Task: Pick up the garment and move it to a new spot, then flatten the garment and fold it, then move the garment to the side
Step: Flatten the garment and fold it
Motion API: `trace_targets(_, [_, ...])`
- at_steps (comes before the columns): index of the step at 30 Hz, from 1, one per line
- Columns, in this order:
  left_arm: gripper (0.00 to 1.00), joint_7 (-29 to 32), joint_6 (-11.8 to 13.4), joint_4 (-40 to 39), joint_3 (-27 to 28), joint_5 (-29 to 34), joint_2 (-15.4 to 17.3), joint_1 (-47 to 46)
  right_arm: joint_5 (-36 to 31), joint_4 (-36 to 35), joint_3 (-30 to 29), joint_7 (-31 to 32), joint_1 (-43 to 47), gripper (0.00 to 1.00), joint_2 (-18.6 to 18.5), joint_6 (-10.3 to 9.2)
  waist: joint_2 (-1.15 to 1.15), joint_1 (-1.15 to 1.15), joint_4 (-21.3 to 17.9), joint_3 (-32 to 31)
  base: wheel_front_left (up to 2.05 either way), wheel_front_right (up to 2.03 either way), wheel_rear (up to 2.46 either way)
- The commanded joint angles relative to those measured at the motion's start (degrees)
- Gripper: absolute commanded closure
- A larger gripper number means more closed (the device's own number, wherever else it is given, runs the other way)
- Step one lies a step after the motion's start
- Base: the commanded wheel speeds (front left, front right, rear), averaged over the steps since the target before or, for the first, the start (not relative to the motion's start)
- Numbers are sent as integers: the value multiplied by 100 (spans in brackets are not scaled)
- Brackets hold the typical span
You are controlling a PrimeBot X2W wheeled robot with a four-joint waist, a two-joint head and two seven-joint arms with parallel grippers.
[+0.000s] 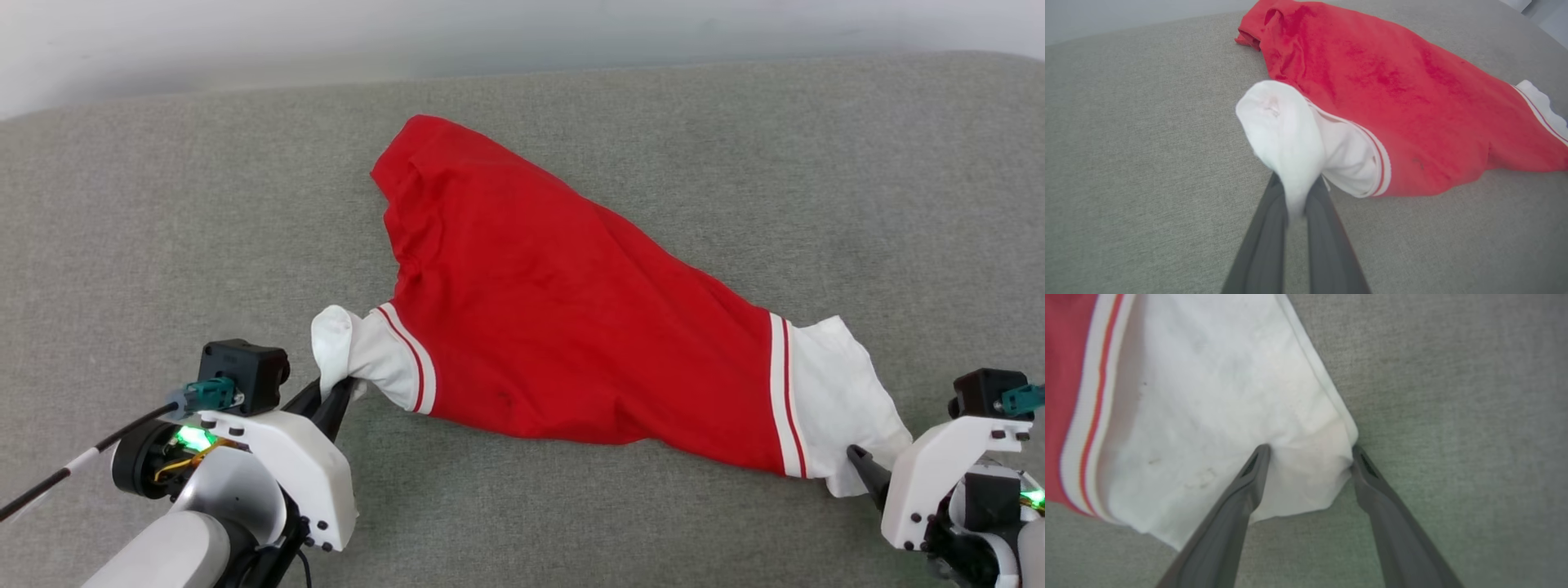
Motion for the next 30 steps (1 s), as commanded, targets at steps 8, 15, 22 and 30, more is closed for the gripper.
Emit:
trace_targets(8, [100,-141,25,31,44,-13,-45,62,285,219,157,583,80,100,-29,5,0,0,45,-102,0,0,0])
trace_targets(15, [100,-568,109,48,306,88,-47,-117,151,-648,320,-19,-295,100,-393,0,0,0,-34,-443,0,0,0])
trace_targets(22, [100,-603,-41,236,638,50,40,-808,41,-1096,430,-611,-1117,100,-525,0,0,0,-137,-663,0,0,0])
trace_targets(30, [100,-511,-476,1118,821,-84,-291,-2359,-145,-981,687,-1044,-2579,100,-773,0,0,0,-114,-572,0,0,0])
